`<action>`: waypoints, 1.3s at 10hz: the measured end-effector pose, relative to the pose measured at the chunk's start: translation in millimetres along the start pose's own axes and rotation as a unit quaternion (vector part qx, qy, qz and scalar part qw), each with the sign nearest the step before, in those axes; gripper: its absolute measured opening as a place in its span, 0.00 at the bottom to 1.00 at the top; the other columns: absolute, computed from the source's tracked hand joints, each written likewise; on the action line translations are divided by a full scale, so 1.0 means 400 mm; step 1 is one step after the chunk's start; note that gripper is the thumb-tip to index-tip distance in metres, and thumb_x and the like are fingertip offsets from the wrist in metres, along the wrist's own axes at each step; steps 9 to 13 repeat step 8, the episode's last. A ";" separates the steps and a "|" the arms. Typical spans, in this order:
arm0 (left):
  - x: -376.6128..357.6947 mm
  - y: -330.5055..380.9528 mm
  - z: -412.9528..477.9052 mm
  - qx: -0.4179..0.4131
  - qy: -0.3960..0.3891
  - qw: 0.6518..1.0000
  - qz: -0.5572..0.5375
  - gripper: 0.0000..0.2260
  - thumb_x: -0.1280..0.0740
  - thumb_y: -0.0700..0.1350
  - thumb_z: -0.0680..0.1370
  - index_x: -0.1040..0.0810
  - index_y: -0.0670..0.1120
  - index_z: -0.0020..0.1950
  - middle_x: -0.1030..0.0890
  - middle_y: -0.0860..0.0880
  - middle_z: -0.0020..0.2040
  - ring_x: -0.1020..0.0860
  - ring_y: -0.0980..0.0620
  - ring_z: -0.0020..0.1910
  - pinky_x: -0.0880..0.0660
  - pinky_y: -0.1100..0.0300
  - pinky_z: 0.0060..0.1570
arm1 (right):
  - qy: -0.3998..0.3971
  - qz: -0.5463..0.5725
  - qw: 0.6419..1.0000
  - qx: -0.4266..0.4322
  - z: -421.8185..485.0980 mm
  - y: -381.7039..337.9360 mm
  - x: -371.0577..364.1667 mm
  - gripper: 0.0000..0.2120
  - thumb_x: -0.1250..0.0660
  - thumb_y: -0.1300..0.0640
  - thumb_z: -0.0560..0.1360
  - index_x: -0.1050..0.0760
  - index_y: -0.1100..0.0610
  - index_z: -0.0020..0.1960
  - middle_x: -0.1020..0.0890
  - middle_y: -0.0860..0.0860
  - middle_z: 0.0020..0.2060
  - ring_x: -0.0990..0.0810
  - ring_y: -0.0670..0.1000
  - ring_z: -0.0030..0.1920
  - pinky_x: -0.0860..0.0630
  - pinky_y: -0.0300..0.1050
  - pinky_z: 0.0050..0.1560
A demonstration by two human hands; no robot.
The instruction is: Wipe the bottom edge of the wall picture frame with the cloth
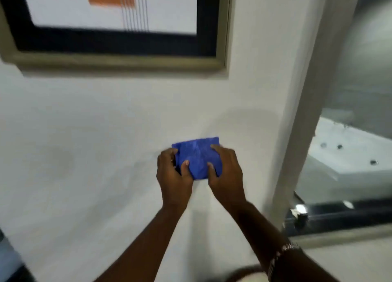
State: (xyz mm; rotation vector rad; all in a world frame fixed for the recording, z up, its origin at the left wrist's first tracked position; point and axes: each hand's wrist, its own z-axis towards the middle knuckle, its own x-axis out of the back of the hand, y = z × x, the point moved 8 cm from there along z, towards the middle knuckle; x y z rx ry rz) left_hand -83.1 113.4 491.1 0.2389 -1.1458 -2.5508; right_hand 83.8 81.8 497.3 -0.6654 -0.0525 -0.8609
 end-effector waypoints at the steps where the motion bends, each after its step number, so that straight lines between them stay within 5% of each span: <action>1: -0.051 -0.108 -0.134 0.042 -0.055 0.997 0.024 0.12 0.34 0.30 0.73 0.27 0.40 0.54 0.22 0.43 0.50 0.22 0.43 0.47 0.21 0.44 0.45 | -0.040 -0.023 0.997 -0.069 -0.132 0.124 -0.007 0.20 0.32 0.66 0.74 0.29 0.59 0.65 0.23 0.55 0.59 0.27 0.42 0.55 0.36 0.20 0.56; 3: -0.123 -0.440 -0.553 0.179 -0.177 0.963 0.095 0.14 0.36 0.27 0.70 0.26 0.38 0.53 0.23 0.43 0.48 0.24 0.47 0.44 0.23 0.52 0.42 | -0.148 -0.057 0.953 -0.258 -0.568 0.452 -0.046 0.20 0.32 0.67 0.73 0.28 0.56 0.64 0.22 0.56 0.58 0.25 0.49 0.54 0.27 0.39 0.57; 4: -0.134 -0.546 -0.699 0.223 -0.217 0.944 0.108 0.13 0.35 0.28 0.71 0.25 0.39 0.52 0.23 0.43 0.48 0.23 0.47 0.44 0.21 0.51 0.43 | -0.171 -0.069 0.931 -0.315 -0.732 0.545 -0.047 0.20 0.33 0.67 0.73 0.27 0.56 0.63 0.22 0.56 0.58 0.24 0.52 0.56 0.29 0.38 0.57; 6: -0.161 -0.743 -1.006 0.296 -0.281 0.904 0.128 0.11 0.33 0.29 0.70 0.23 0.42 0.48 0.22 0.47 0.42 0.24 0.50 0.40 0.26 0.66 0.42 | -0.221 -0.111 0.879 -0.407 -1.051 0.731 -0.042 0.22 0.32 0.69 0.71 0.27 0.57 0.64 0.22 0.58 0.59 0.24 0.55 0.57 0.31 0.39 0.57; 8: -0.158 -0.856 -1.107 0.386 -0.430 0.803 0.147 0.24 0.27 0.43 0.72 0.28 0.46 0.66 0.22 0.53 0.55 0.22 0.55 0.53 0.28 0.68 0.48 | -0.425 -0.154 0.775 -0.441 -1.212 0.807 -0.079 0.28 0.32 0.60 0.75 0.34 0.50 0.73 0.37 0.59 0.74 0.38 0.60 0.73 0.36 0.53 0.73; 13: -0.158 -0.856 -1.107 0.386 -0.430 0.803 0.147 0.24 0.27 0.43 0.72 0.28 0.46 0.66 0.22 0.53 0.55 0.22 0.55 0.53 0.28 0.68 0.48 | -0.425 -0.154 0.775 -0.441 -1.212 0.807 -0.079 0.28 0.32 0.60 0.75 0.34 0.50 0.73 0.37 0.59 0.74 0.38 0.60 0.73 0.36 0.53 0.73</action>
